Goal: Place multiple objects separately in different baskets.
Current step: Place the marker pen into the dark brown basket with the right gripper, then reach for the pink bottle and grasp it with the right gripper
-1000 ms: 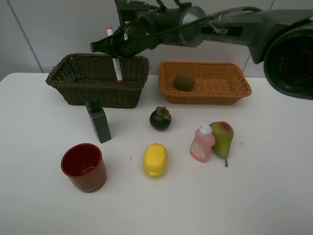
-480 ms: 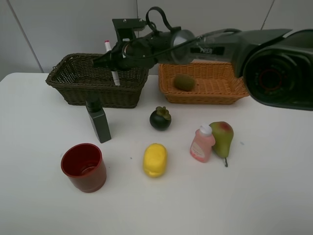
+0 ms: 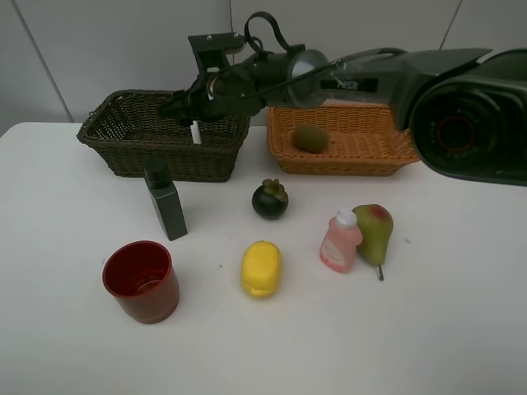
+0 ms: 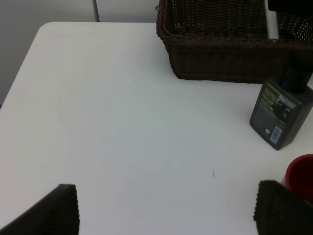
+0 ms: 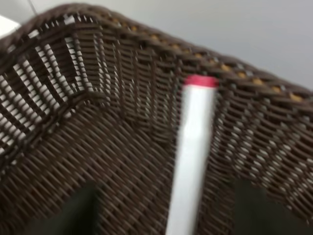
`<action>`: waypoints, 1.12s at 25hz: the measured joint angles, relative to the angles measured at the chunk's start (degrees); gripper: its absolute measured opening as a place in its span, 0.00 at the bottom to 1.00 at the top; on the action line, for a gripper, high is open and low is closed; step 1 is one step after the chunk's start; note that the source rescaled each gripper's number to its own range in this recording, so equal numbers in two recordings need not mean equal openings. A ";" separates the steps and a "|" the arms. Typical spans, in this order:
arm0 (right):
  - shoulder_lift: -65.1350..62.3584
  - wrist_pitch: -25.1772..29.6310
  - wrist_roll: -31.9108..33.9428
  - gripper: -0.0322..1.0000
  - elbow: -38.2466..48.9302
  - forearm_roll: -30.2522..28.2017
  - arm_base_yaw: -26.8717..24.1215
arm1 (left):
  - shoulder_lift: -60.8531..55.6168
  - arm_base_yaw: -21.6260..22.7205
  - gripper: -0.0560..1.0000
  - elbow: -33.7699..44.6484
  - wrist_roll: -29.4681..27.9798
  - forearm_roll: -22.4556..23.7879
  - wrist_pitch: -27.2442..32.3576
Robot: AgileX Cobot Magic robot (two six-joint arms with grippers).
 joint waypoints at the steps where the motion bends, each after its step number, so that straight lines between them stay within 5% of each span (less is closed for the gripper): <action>1: 0.00 0.16 0.00 0.81 0.00 -0.06 0.00 | 0.00 0.00 0.94 0.00 0.00 0.00 0.00; 5: 0.00 0.36 0.00 0.95 0.00 -0.06 0.00 | 0.00 0.00 0.94 0.00 0.00 0.00 0.00; 18: -3.15 2.30 0.00 0.98 -0.11 -0.11 0.00 | 0.00 0.00 0.94 0.00 0.00 0.00 0.00; 28: -13.18 20.17 0.00 0.98 -0.54 -0.27 0.00 | 0.00 0.00 0.94 0.00 0.00 0.00 0.00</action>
